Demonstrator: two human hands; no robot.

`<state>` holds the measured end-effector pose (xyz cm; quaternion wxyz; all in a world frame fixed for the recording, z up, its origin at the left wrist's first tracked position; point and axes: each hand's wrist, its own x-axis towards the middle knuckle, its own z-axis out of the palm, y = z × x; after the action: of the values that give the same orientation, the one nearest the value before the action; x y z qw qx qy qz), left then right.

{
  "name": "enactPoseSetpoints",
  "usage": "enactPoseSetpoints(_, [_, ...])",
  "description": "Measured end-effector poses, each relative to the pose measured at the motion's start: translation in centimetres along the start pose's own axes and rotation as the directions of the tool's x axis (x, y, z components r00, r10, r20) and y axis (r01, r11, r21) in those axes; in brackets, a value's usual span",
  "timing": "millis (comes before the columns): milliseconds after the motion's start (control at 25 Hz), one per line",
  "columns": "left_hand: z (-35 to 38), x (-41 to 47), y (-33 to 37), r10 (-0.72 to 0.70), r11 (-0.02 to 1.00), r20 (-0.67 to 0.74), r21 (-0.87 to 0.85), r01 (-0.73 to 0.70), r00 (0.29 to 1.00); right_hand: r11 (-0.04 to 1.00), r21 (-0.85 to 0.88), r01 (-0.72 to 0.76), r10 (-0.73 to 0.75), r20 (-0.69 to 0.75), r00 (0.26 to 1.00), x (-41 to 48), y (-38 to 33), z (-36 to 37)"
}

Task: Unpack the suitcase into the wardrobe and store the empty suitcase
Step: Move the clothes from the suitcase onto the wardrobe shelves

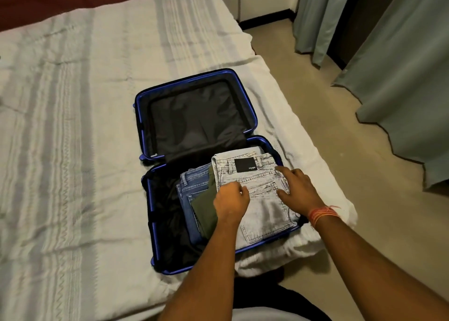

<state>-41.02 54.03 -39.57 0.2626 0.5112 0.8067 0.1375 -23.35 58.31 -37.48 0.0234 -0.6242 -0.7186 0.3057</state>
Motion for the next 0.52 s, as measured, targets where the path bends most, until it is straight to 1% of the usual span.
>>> enactPoseSetpoints(120, [0.8,-0.1,-1.3,-0.151,0.987,0.024,-0.054,0.152,0.988,0.998,0.037,0.045,-0.048,0.077,0.996,1.5,0.0,1.5])
enactPoseSetpoints(240, [1.6,0.1,-3.1,-0.246,0.967,0.087,-0.050,0.251,0.965,0.997,0.038,0.066,-0.071,0.143,0.987,2.8,-0.3,3.2])
enactPoseSetpoints(320, [2.7,0.2,-4.8,-0.290,0.953,0.201,-0.032,0.303,0.936,0.998,0.021,0.062,-0.065,0.163,0.985,3.5,-0.3,4.0])
enactPoseSetpoints(400, [3.8,1.4,-6.9,-0.295,0.953,0.343,0.037,0.301,0.892,0.999,0.026,0.035,-0.039,0.175,0.984,4.4,-0.3,5.1])
enactPoseSetpoints(440, [4.4,2.1,-8.0,-0.302,0.951,0.387,0.053,0.305,0.871,0.999,0.029,0.030,-0.035,0.183,0.982,4.8,-0.4,5.6])
enactPoseSetpoints(520, [5.2,3.6,-9.3,-0.331,0.935,0.417,0.027,0.352,0.847,0.999,0.032,0.018,-0.024,0.203,0.979,5.2,-0.6,6.6])
